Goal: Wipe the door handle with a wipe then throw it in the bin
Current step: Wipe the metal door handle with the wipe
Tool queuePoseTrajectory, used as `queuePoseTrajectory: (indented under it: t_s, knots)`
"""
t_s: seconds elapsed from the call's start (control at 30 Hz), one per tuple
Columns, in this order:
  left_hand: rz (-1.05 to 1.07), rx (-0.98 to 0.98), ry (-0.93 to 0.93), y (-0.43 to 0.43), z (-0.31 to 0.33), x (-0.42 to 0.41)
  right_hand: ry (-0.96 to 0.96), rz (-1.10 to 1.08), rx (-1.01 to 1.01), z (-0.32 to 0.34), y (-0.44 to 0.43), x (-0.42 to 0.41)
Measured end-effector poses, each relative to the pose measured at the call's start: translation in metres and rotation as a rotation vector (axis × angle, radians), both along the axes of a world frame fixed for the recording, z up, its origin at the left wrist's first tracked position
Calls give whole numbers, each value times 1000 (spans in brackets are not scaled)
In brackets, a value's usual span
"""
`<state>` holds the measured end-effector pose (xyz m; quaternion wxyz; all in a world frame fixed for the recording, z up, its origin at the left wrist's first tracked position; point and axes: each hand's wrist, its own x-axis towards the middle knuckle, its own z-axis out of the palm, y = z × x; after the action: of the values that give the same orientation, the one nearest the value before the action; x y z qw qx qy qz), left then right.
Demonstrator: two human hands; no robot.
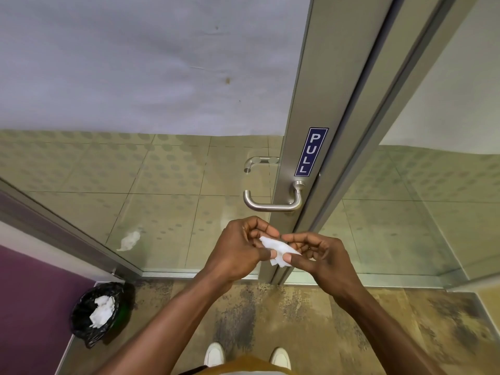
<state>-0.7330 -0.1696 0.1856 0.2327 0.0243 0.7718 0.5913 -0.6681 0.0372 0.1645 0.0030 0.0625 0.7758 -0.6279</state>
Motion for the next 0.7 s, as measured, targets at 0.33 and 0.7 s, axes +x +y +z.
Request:
queuePoseTrajectory:
  t_s: [0.33,0.7]
  knots:
    - [26,-241,448,2,4,-9,209,-296,469,-1,7,-21]
    - [236,-610,1521,-20,48,-76,561,-318,1011,-7,34,-78]
